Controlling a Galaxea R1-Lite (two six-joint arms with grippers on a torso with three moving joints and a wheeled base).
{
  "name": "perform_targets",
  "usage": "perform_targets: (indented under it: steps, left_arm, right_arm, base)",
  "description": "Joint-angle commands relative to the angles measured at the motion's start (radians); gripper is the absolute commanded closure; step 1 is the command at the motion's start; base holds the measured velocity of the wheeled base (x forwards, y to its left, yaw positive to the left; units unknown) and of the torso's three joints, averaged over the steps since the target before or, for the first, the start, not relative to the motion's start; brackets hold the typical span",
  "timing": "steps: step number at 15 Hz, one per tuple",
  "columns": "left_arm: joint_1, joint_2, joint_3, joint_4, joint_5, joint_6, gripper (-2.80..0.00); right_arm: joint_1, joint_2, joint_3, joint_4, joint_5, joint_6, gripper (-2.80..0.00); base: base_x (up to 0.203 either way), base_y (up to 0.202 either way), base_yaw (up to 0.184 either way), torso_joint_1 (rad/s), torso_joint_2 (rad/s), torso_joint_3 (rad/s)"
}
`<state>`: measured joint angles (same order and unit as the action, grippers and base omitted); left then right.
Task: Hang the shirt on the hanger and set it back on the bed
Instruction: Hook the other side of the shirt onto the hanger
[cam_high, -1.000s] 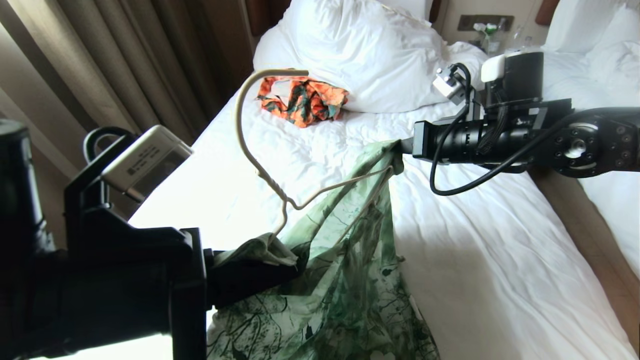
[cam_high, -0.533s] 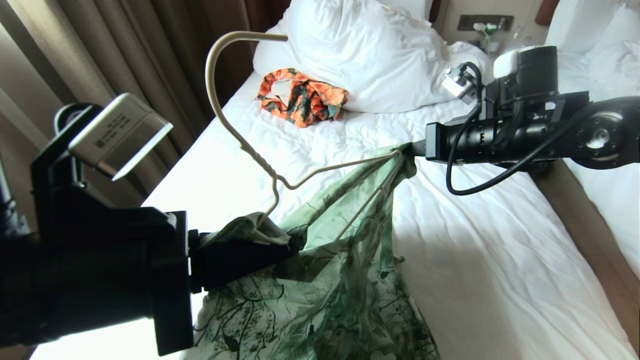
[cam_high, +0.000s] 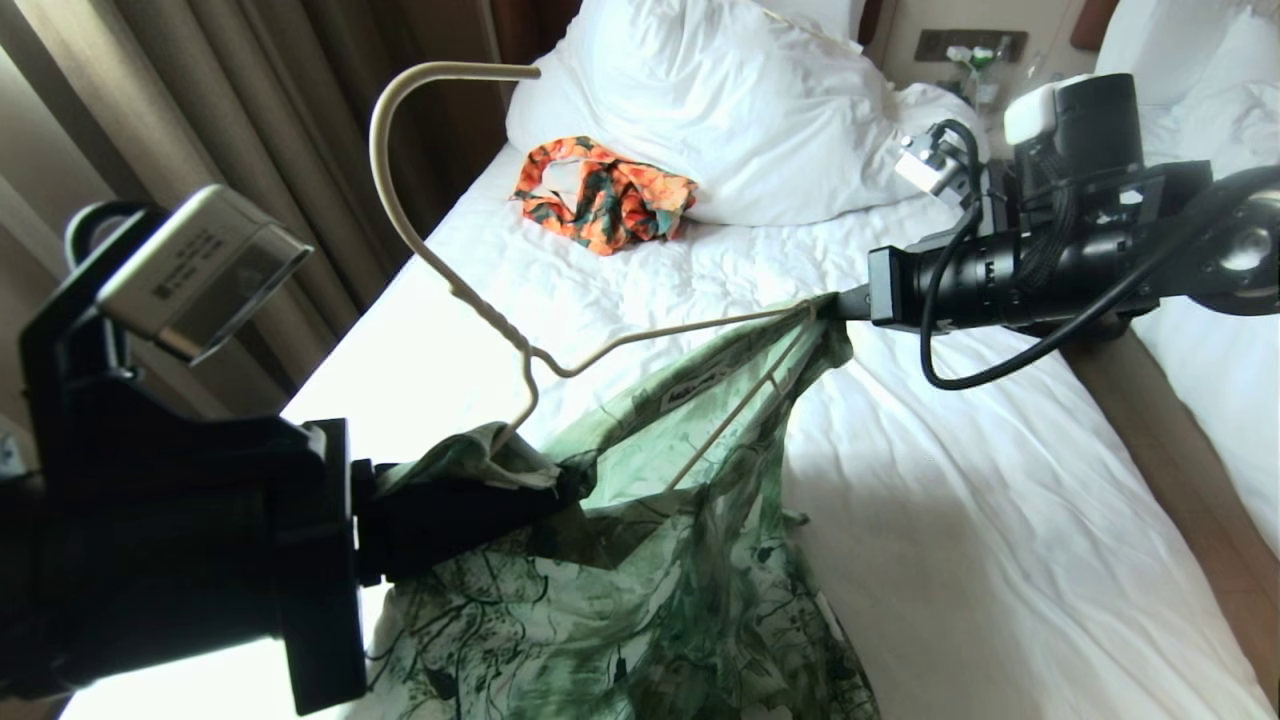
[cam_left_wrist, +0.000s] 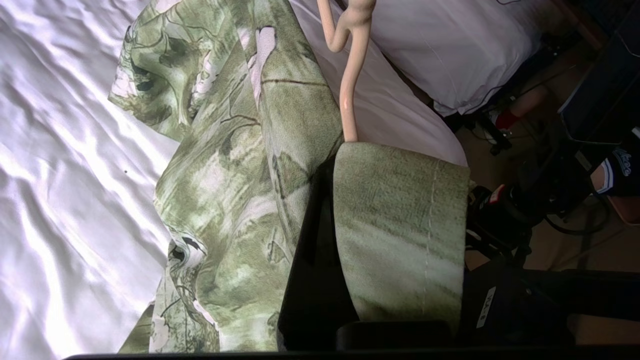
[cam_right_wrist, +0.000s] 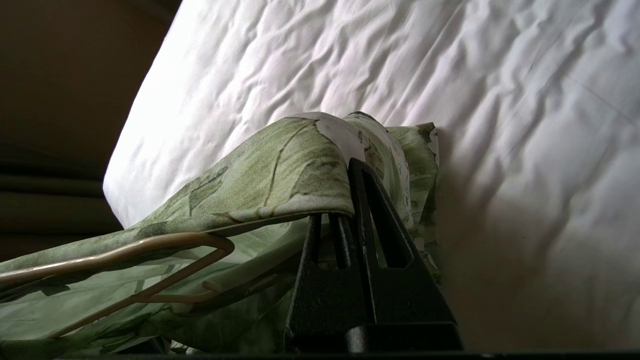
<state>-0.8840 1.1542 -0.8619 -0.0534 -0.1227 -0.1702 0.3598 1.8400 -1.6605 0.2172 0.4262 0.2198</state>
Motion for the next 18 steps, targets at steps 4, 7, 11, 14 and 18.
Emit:
perform_targets:
  steps: [4, 7, 11, 14, 18]
  left_arm:
    - [0.001, -0.017, 0.024, -0.003, 0.006, 0.028, 0.0]
    - [0.0, -0.013, 0.056, -0.011, 0.032, 0.092, 0.0]
    - [0.0, -0.014, 0.041, -0.009, 0.04, 0.104, 0.0]
    - [0.002, -0.016, 0.043, -0.003, 0.082, 0.13, 0.0]
    - [0.027, -0.016, 0.041, -0.006, 0.095, 0.182, 0.0]
  right_arm:
    - [-0.002, -0.012, -0.022, 0.029, 0.005, -0.003, 0.0]
    - [-0.001, -0.016, -0.057, 0.105, 0.006, -0.003, 0.0]
    - [-0.01, -0.008, -0.062, 0.127, 0.006, -0.012, 0.0]
    - [-0.01, -0.008, -0.062, 0.137, 0.006, -0.013, 0.0]
    - [-0.009, -0.011, -0.054, 0.138, 0.006, -0.012, 0.0]
  base:
    - [0.0, 0.0, 0.0, 0.0, 0.0, 0.0]
    - [0.0, 0.0, 0.0, 0.0, 0.0, 0.0]
    - [0.0, 0.0, 0.0, 0.0, 0.0, 0.0]
    - [0.0, 0.0, 0.0, 0.0, 0.0, 0.0]
    - [0.0, 0.0, 0.0, 0.0, 0.0, 0.0]
